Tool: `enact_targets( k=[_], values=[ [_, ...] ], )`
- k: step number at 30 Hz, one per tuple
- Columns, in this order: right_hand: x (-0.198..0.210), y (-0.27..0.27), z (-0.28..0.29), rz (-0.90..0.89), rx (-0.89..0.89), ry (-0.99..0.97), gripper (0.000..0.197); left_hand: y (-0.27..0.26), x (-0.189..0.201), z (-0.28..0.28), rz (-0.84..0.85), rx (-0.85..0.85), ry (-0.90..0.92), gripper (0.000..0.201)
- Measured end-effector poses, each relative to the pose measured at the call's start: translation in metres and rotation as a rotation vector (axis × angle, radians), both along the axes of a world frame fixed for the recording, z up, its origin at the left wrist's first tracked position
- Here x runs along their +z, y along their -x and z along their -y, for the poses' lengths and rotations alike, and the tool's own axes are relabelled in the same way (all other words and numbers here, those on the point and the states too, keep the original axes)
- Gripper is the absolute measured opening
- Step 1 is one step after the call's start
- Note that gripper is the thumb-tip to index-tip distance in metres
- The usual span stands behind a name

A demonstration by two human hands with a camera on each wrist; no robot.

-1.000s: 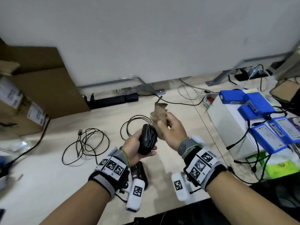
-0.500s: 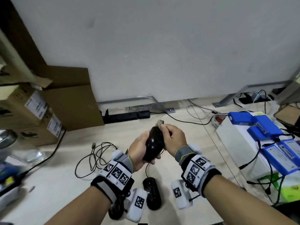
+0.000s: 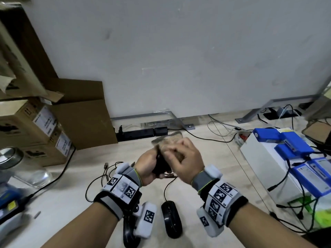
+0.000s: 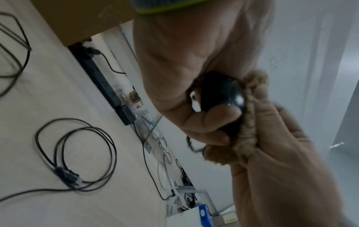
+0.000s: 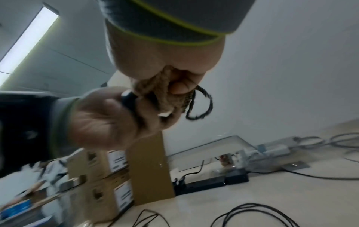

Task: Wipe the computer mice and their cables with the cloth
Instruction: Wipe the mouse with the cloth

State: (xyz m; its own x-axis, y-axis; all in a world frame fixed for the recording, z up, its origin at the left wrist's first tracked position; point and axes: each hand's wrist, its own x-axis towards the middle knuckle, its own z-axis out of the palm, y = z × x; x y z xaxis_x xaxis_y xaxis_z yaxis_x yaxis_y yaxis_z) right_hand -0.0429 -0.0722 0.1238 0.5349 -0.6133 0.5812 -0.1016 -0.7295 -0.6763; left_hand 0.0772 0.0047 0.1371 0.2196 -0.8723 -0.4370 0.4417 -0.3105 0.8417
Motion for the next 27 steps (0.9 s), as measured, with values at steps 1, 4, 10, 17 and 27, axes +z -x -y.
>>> enact_targets(
  k=[1, 4, 10, 17, 27],
  values=[
    [0.001, -0.001, 0.011, -0.001, -0.095, -0.11, 0.018, 0.0, 0.0, -0.002, 0.005, -0.024, -0.014, 0.042],
    [0.009, -0.007, 0.028, 0.04, -0.195, -0.692, 0.025, 0.0, 0.001, -0.004, -0.022, -0.038, -0.029, 0.049],
    [0.024, -0.006, 0.028, 0.137, -0.115, -0.583, 0.013, -0.005, 0.0, 0.008, -0.106, 0.14, -0.034, 0.048],
    [0.003, -0.007, 0.021, -0.103, -0.091, -0.093, 0.025, -0.007, 0.004, 0.009, -0.005, 0.062, -0.001, 0.055],
    [0.025, -0.007, 0.034, 0.113, -0.121, -0.539, 0.006, -0.005, 0.02, 0.025, 0.095, 0.159, 0.069, 0.047]
  ],
)
